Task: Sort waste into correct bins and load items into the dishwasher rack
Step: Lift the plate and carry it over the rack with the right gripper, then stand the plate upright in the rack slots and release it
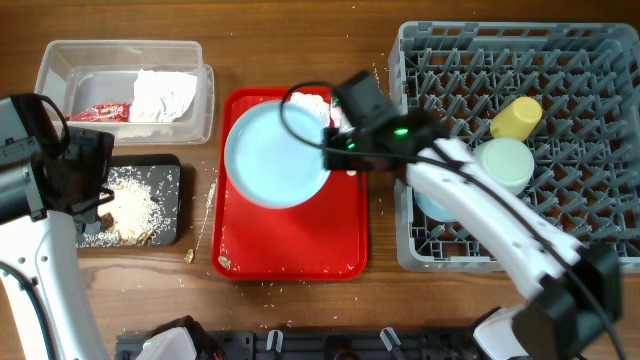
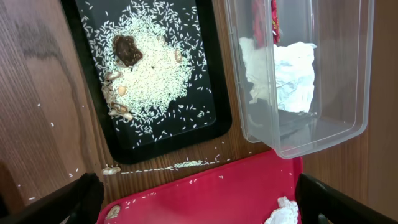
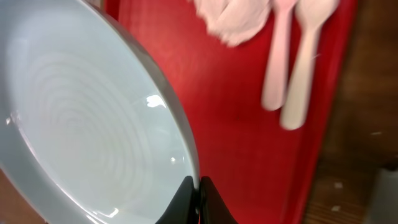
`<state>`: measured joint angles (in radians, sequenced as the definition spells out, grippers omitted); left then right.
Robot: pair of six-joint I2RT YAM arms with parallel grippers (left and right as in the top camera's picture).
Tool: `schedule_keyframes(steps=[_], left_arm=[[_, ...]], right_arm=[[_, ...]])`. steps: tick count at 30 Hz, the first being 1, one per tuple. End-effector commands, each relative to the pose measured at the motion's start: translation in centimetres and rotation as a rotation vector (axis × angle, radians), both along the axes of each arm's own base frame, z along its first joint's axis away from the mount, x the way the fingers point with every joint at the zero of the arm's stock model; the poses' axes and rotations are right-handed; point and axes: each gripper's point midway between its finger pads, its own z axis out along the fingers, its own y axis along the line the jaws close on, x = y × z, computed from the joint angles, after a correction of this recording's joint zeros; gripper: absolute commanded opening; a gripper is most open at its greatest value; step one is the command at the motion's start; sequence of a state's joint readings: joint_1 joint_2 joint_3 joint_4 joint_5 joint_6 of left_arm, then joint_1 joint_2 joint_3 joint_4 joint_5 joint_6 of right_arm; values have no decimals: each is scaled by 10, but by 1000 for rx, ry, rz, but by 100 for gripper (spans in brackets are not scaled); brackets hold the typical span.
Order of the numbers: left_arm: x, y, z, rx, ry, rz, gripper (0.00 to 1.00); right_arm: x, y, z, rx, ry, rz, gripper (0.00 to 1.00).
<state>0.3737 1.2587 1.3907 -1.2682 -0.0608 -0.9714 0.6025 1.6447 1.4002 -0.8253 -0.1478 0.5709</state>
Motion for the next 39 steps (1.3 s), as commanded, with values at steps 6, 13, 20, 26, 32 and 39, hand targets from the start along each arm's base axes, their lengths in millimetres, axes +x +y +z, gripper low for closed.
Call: schedule_keyframes(steps=[6, 13, 20, 26, 32, 39], left_arm=[[1, 1, 5, 3, -14, 9, 100], [1, 1, 5, 3, -14, 9, 100], [1, 1, 5, 3, -14, 9, 100], [1, 1, 5, 3, -14, 9, 100], [1, 1, 5, 3, -14, 9, 100], [1, 1, 5, 3, -14, 9, 100]], right_arm=[[67, -188, 65, -305, -319, -587, 4], [62, -281, 102, -674, -505, -941, 4], [84, -292, 91, -856, -554, -963, 4], [109, -285, 51, -948, -500, -853, 4], [113, -277, 42, -922, -487, -827, 4], [118, -235, 36, -798, -468, -662, 29]])
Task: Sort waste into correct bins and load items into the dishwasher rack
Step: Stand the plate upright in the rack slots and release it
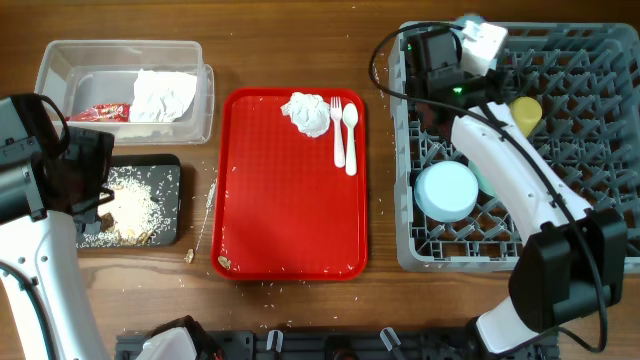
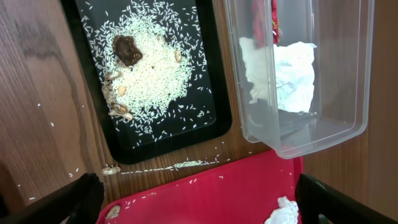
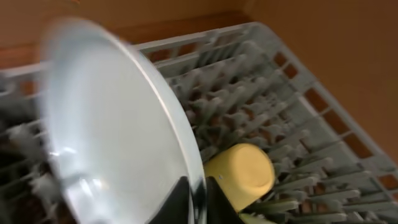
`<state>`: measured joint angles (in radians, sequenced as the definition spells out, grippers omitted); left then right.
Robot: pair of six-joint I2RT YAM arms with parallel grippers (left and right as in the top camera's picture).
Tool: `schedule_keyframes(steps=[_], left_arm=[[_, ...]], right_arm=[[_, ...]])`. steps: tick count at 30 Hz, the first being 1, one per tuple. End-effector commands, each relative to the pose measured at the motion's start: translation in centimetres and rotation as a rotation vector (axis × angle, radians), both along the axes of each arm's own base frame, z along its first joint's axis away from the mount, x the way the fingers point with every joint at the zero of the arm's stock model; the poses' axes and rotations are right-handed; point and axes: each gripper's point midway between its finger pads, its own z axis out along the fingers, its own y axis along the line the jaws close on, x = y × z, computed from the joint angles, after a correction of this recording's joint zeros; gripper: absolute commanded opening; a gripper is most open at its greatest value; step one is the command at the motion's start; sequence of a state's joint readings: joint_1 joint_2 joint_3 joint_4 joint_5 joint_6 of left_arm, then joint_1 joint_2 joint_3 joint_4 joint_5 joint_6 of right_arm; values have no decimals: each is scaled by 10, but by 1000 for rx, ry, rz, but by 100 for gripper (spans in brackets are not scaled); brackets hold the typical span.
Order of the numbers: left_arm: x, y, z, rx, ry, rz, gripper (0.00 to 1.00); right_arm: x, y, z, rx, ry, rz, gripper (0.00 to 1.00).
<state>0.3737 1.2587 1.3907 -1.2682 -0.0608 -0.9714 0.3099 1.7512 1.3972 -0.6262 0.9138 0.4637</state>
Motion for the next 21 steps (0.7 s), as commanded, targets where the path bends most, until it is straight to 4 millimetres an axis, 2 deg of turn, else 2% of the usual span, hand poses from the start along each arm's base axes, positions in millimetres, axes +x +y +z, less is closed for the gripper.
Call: schedule_keyframes(steps=[1, 2, 3, 4, 5, 6, 9, 13, 17, 21], left_arm=[[1, 1, 5, 3, -14, 9, 100], [1, 1, 5, 3, -14, 9, 100], [1, 1, 5, 3, -14, 9, 100], [1, 1, 5, 3, -14, 9, 100], [1, 1, 5, 3, -14, 9, 100], [1, 1, 5, 3, -14, 9, 100], [1, 1, 5, 3, -14, 9, 100], [1, 1, 5, 3, -14, 9, 100], [1, 1, 5, 3, -14, 9, 100], [1, 1, 5, 3, -14, 9, 100]], right_arm=[[0, 25, 3, 54, 19, 108, 38], [-1, 36, 9, 79, 20, 157, 50], [-5, 47, 22, 120, -3, 205, 67], [-8, 53, 30, 145, -21, 230, 95], [-14, 61, 45, 184, -52, 266, 99], [-18, 66, 57, 217, -79, 297, 99], [-48, 102, 117, 441, -198, 518, 100], [-83, 142, 157, 643, -247, 770, 100], [-103, 167, 154, 754, -172, 902, 100], [-107, 181, 136, 810, -83, 940, 100]])
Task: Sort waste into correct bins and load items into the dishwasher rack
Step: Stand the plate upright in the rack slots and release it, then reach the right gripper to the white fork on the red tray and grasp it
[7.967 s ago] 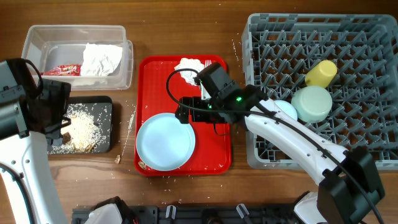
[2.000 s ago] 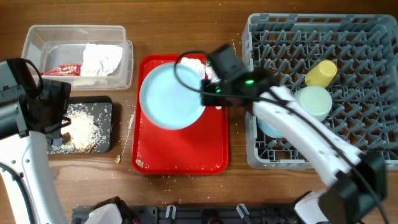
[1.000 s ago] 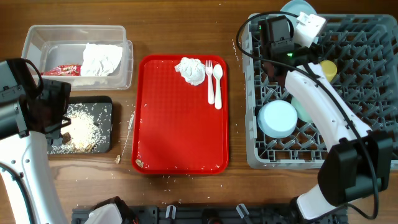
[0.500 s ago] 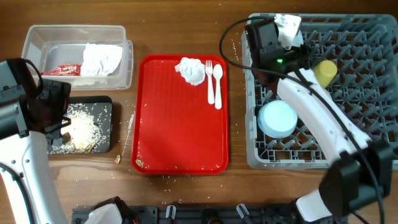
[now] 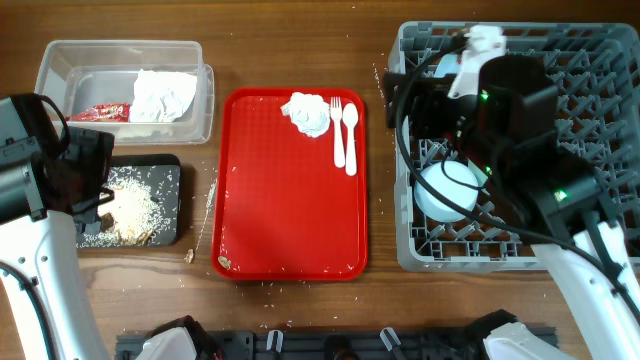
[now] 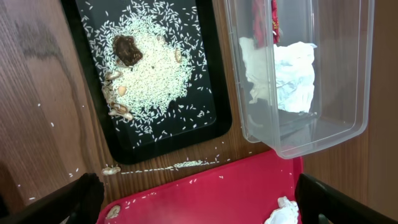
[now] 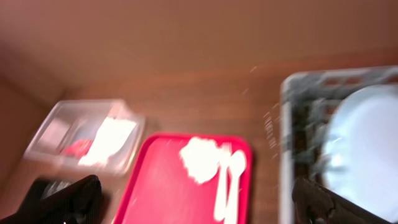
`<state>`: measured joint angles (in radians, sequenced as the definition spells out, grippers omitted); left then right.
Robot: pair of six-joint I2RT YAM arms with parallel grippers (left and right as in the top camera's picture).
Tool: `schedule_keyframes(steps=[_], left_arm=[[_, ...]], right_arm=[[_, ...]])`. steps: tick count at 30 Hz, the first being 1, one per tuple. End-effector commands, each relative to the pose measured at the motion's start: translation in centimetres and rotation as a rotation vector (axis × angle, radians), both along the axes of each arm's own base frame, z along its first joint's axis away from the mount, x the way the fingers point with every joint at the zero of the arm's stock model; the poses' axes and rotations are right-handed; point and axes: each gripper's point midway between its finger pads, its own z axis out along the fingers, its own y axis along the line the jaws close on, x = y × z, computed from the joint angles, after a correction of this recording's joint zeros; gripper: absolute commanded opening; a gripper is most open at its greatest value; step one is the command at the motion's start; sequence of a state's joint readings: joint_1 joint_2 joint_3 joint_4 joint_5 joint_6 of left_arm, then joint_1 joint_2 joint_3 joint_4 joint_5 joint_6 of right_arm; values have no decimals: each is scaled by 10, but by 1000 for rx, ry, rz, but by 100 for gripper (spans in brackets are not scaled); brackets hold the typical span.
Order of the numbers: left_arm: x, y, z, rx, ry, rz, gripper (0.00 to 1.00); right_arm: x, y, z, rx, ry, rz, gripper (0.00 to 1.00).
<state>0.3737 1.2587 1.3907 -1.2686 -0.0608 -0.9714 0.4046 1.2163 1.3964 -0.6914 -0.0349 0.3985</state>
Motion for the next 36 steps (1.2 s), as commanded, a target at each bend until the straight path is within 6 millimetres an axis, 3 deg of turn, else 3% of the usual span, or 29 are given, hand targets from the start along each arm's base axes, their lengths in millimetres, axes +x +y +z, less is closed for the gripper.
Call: schedule_keyframes(steps=[1, 5, 7, 9, 15, 19, 22, 27, 29, 32, 36], left_arm=[[1, 2, 5, 3, -15, 9, 100], [1, 2, 5, 3, -15, 9, 100], [1, 2, 5, 3, -15, 9, 100], [1, 2, 5, 3, -15, 9, 100], [1, 2, 5, 3, -15, 9, 100], [1, 1, 5, 3, -14, 9, 100], [1, 2, 5, 3, -15, 9, 100], [1, 2, 5, 3, -15, 9, 100], [1, 2, 5, 3, -15, 9, 100], [1, 2, 5, 3, -15, 9, 100], [1, 1, 5, 3, -14, 9, 100]], right_arm=[[-8, 30, -13, 64, 78, 156, 100], [-2, 36, -19, 123, 124, 129, 100], [6, 38, -37, 101, 166, 120, 96], [15, 43, -65, 74, 243, 112, 93], [37, 81, -190, -78, 532, 135, 86], [48, 95, -229, -226, 567, 77, 86], [57, 84, -255, -294, 579, -47, 84], [74, 95, -280, -288, 555, -41, 62], [87, 89, -283, -315, 503, -100, 55], [101, 81, -285, -351, 446, -159, 53], [108, 85, -298, -349, 434, -160, 49]])
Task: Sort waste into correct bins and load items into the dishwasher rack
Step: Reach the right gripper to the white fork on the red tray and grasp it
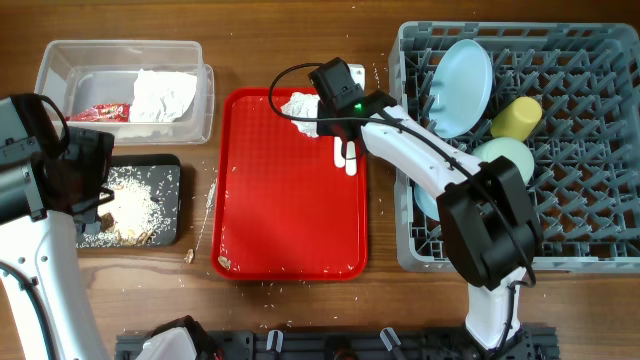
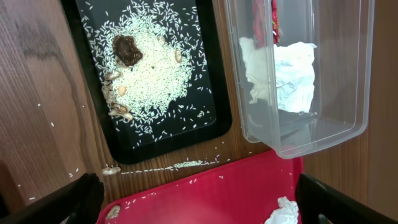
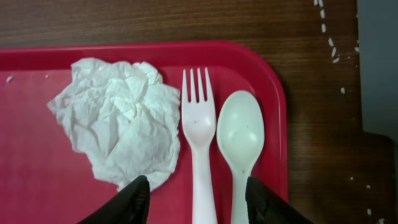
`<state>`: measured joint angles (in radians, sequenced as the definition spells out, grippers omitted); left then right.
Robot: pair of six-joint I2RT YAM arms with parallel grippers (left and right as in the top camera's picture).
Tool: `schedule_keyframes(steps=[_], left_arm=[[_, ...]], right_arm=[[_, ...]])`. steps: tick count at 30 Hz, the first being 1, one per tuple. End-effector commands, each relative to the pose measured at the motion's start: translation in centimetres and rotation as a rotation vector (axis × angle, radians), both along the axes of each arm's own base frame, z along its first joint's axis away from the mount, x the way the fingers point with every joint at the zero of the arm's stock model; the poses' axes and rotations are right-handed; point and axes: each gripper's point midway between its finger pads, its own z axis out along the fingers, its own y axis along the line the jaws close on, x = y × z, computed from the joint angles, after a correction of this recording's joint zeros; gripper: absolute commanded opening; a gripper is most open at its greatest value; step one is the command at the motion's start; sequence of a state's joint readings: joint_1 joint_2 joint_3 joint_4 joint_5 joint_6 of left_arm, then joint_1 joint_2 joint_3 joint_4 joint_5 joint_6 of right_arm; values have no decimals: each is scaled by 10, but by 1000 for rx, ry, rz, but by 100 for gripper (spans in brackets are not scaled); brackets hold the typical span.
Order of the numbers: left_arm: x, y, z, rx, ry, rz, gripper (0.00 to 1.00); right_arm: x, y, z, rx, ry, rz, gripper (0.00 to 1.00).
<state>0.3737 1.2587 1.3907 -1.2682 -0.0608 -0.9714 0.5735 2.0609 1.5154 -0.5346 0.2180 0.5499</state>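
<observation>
My right gripper (image 3: 199, 202) stands open low over the red tray's (image 1: 290, 200) far right corner, its fingers either side of a white fork (image 3: 199, 143) and spoon (image 3: 240, 140); a crumpled napkin (image 3: 121, 124) lies just left of them. In the overhead view the right gripper (image 1: 338, 112) covers part of the cutlery. A light blue plate (image 1: 462, 72) leans upright in the grey dishwasher rack (image 1: 590, 220). My left gripper (image 2: 199, 205) hangs open and empty above the tray's near left corner.
The rack also holds a yellow cup (image 1: 515, 117), a pale green bowl (image 1: 505, 160) and a partly hidden blue bowl (image 1: 425, 200). A black tray with rice and scraps (image 2: 149, 74) sits left. A clear bin (image 1: 125, 90) holds a napkin and red wrapper.
My right gripper was raised over the rack's left side, open; now it is low over the fork and spoon on the red tray. The plate stays in the rack. The left arm is unchanged.
My right gripper was shut on the blue plate's rim over the red tray. Then it held the plate at the rack's far left corner. Then the plate stood in the rack and the gripper was open. Now it is back over the tray's cutlery.
</observation>
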Motion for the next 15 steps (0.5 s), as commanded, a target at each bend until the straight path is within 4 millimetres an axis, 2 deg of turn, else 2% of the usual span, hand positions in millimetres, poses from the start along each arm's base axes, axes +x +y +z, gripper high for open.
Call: schedule_keyframes(steps=[1, 8, 12, 15], left_arm=[[1, 1, 5, 3, -14, 9, 100], [1, 1, 5, 3, -14, 9, 100], [1, 1, 5, 3, -14, 9, 100], [1, 1, 5, 3, -14, 9, 100]], right_arm=[[10, -2, -15, -35, -17, -26, 48], [8, 5, -31, -40, -4, -11, 45], [1, 18, -32, -43, -5, 21, 45], [-1, 18, -31, -63, -18, -5, 45]])
